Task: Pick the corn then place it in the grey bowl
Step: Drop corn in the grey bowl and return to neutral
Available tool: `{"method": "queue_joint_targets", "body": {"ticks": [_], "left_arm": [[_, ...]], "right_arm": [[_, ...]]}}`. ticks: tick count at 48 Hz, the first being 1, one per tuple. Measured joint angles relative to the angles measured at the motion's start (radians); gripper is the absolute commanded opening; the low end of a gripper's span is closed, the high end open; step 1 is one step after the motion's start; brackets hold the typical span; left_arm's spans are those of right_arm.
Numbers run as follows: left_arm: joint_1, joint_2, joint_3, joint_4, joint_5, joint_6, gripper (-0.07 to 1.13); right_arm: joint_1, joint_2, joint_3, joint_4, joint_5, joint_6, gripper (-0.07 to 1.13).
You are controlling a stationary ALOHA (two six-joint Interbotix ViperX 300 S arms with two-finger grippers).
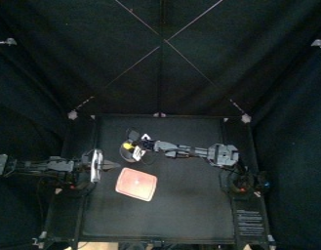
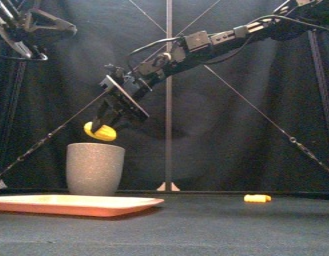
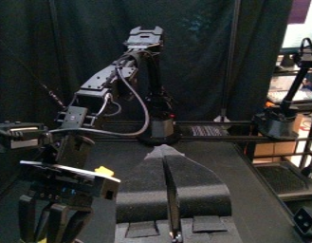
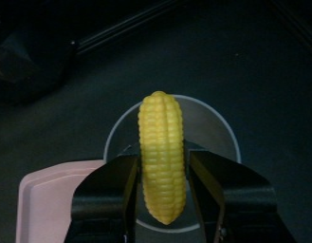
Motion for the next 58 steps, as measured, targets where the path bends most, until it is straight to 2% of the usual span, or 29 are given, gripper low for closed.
{"method": "queue_joint_targets", "body": {"ticks": [10,14,23,31,42,50,58], "left_arm": [[0.0,0.002,-0.002,0.0,0.002,0.002,-0.04],[0.0,0.002,-0.002,0.0,0.0,0.0,-0.04],[0.0,0.002,-0.002,0.0,0.002,0.002,-0.04],[0.0,0.002,-0.002,0.0,0.0,0.0,-0.04],[0.0,0.002,-0.002,0.008,0.002,0.002,-0.04],[0.0,0.0,-0.003,0.009,0.002,0.002,-0.04],[0.002,-0.002,-0.005,0.012,0.002,0.002,-0.04]], "right_arm": [[0.005,0.0,-0.002,-0.015,0.008,-0.003,0.97],[0.006,0.0,0.002,-0.018,0.009,-0.002,1.04],[0.006,-0.023,0.032,-0.071,0.008,-0.002,1.04],[0.017,-0.175,0.126,-0.123,-0.037,-0.002,1.04],[0.098,-0.434,0.344,-0.169,-0.16,0.003,1.04],[0.183,-0.607,0.512,-0.195,-0.192,0.0,1.04],[0.229,-0.83,0.706,-0.212,-0.233,0.006,1.04]]}}
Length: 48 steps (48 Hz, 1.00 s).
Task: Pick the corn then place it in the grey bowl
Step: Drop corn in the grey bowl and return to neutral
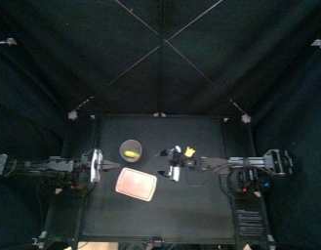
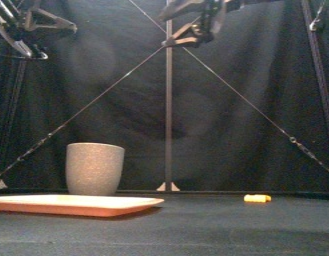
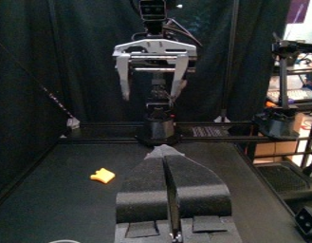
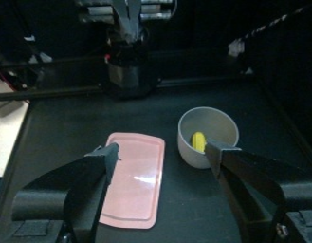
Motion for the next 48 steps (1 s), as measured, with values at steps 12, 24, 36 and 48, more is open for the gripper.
{"method": "queue_joint_targets", "body": {"ticks": [12,24,36,48], "left_arm": [[0.005,-0.002,-0.008,0.002,-0.002,-0.002,-0.04],[0.008,-0.002,-0.009,0.002,-0.002,0.0,-0.04],[0.008,-0.003,-0.011,0.003,-0.002,0.0,-0.04],[0.008,-0.003,-0.011,0.002,-0.002,0.0,-0.04]], "right_arm": [[0.044,-0.373,0.31,-0.002,-0.167,-0.008,1.04],[0.055,-0.664,0.491,0.005,-0.232,0.002,1.04],[0.064,-0.673,0.518,0.009,-0.235,-0.005,1.04],[0.071,-0.678,0.54,0.009,-0.233,-0.002,1.04]]}}
